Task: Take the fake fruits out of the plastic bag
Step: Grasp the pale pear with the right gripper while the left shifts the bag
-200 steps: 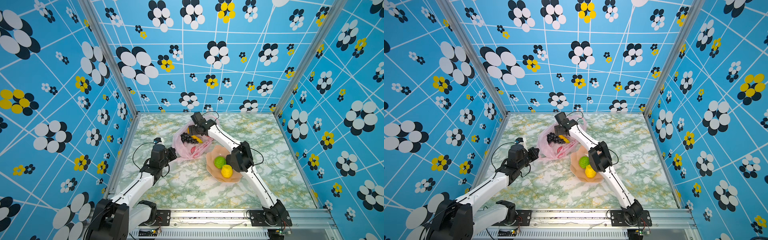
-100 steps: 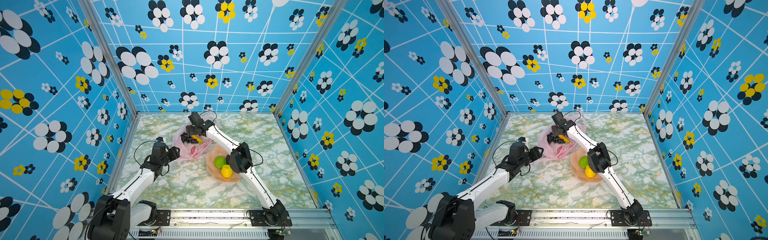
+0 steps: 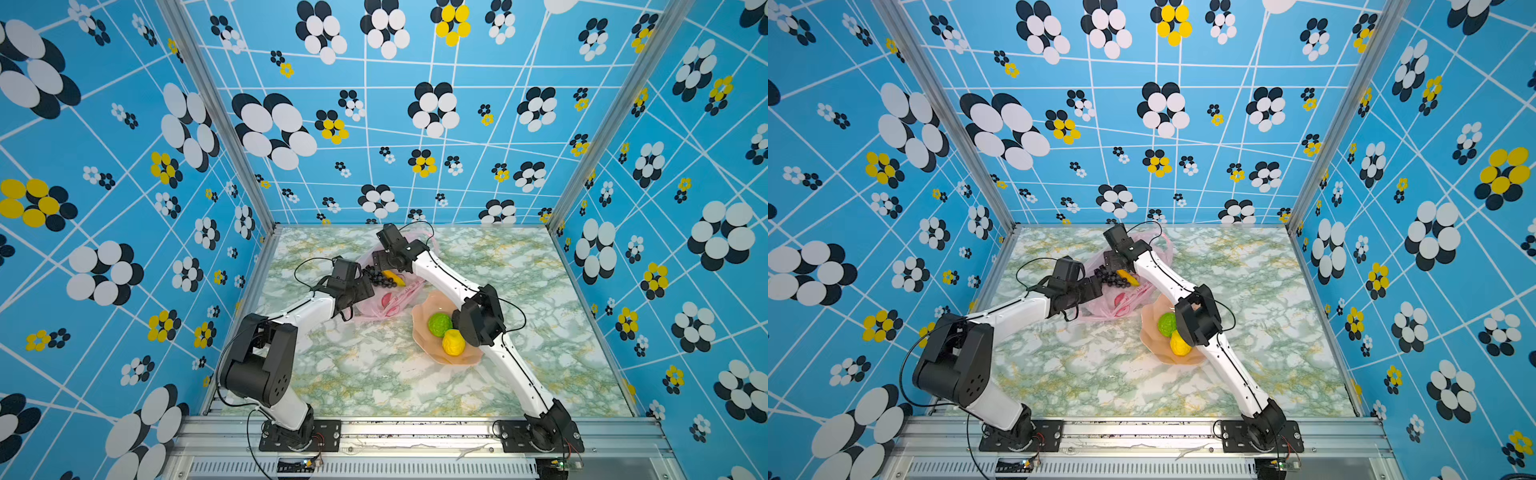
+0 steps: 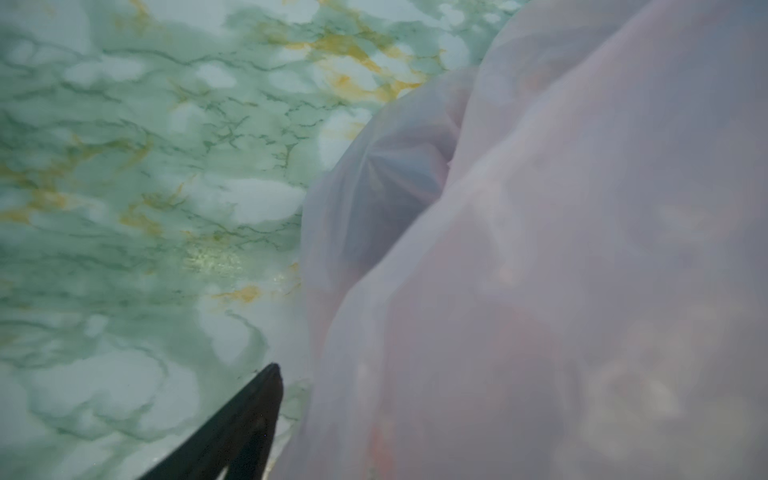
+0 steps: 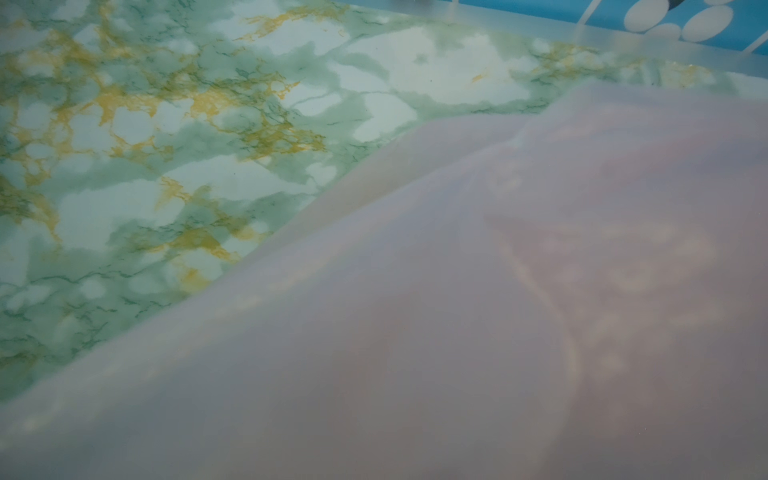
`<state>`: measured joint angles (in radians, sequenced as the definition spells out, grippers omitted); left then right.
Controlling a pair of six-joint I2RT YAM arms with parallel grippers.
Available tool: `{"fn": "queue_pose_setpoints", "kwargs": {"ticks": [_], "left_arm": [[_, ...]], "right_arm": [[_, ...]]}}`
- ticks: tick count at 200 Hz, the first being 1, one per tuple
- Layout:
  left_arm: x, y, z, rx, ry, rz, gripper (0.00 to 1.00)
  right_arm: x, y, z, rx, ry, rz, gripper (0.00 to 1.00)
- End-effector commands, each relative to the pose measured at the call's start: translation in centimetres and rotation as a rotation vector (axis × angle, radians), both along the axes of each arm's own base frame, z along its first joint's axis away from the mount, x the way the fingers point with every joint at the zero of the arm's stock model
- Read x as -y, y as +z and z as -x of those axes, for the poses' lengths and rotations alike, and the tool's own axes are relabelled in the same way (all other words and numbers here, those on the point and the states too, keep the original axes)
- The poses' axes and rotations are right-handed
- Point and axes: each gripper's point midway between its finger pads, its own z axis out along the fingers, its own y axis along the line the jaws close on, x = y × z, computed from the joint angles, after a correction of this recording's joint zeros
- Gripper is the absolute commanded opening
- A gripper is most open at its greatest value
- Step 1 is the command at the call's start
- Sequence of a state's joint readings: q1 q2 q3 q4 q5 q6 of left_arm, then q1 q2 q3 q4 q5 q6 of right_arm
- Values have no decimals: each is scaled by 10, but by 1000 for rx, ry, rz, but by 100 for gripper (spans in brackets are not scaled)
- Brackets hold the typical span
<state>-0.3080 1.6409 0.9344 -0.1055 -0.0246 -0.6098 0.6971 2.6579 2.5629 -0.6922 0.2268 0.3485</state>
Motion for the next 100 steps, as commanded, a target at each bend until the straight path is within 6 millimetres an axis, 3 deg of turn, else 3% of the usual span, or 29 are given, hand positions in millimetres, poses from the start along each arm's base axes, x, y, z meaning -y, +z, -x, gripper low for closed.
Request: {"fn": "queue_pose_setpoints", "kwargs": {"ticks": [1, 24, 46, 70, 100], "left_arm": [[8, 0, -3, -18, -17, 17, 66], [7, -1, 4, -22, -18, 56, 34], [2, 2, 19, -14, -17, 63, 11], [-1, 10, 37, 4, -25, 80, 0], [0, 17, 59, 14, -51, 116, 0]], "right_arm": [[5, 21, -3, 21, -11, -18, 90], [6, 24, -5, 30, -13, -25, 91], [3, 24, -5, 31, -11, -40, 91], [2, 22, -5, 28, -9, -43, 91], [-6, 27, -1, 42, 13, -46, 91]]}}
